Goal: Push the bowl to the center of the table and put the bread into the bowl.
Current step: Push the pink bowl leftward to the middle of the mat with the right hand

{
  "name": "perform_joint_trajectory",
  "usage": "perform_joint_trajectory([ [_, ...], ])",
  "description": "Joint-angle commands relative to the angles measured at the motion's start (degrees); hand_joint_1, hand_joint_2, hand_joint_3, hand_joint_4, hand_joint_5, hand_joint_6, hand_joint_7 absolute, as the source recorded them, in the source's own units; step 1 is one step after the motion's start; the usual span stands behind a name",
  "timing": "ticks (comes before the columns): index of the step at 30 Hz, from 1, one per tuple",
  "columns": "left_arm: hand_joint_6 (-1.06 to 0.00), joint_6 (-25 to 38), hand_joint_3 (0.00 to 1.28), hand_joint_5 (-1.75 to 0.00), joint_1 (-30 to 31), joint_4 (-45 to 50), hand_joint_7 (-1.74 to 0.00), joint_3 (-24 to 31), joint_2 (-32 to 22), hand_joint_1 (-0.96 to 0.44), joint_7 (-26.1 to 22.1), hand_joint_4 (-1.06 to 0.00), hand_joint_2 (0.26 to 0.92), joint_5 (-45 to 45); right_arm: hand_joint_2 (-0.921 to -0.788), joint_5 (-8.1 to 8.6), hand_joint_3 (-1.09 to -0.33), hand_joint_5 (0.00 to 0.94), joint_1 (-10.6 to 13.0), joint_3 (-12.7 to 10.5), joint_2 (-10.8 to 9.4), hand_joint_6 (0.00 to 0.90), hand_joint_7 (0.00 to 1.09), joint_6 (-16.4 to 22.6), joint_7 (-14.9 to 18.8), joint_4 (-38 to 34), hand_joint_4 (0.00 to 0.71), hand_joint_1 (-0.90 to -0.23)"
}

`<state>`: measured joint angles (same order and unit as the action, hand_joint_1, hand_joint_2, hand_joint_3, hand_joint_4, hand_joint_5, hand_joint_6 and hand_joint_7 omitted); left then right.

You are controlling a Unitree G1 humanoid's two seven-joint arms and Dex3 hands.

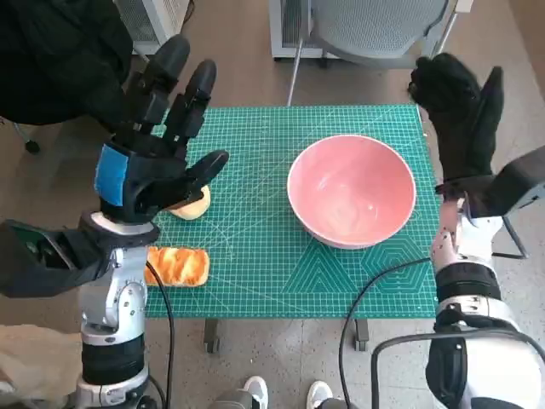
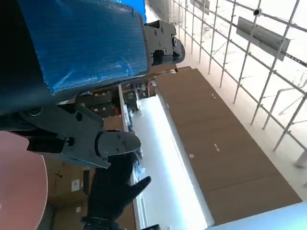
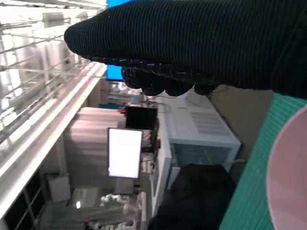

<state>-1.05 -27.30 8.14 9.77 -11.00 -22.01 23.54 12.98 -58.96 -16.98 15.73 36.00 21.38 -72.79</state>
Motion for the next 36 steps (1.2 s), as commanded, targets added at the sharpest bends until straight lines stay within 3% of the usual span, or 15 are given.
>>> perform_joint_trajectory([
  [1,0.0,0.5,0.38,0.0,1.0,1.6,-0.33,0.4,-0.8,-0.18,0.1,-0.09,0.92,0.5,-0.921,-1.58,-0.99,0.008,2.1,-0.1,0.6,0.353,0.05,-3.1,-1.2,-1.8,0.225,-0.713],
  [5,0.0,0.7,0.38,0.0,1.2,1.9,-0.33,0.5,-0.9,-0.18,0.1,-0.09,0.92,0.7,-0.921,-2.27,-0.986,0.008,2.5,-0.4,0.8,0.364,0.05,-4.2,-1.7,-2.0,0.227,-0.717],
  [19,0.0,0.8,0.4,0.0,2.0,2.7,-0.32,0.7,-1.6,-0.17,0.0,-0.09,0.914,0.3,-0.921,-4.24,-1.007,0.025,4.6,-1.2,1.6,0.401,0.07,-8.7,-5.1,-3.2,0.283,-0.642],
  [36,0.0,1.6,0.48,0.0,2.9,4.1,-0.29,0.9,-2.7,-0.17,0.3,-0.08,0.882,0.7,-0.921,-4.94,-0.976,0.021,6.9,-2.1,1.7,0.46,0.09,-11.5,-6.4,-3.7,0.323,-0.659],
])
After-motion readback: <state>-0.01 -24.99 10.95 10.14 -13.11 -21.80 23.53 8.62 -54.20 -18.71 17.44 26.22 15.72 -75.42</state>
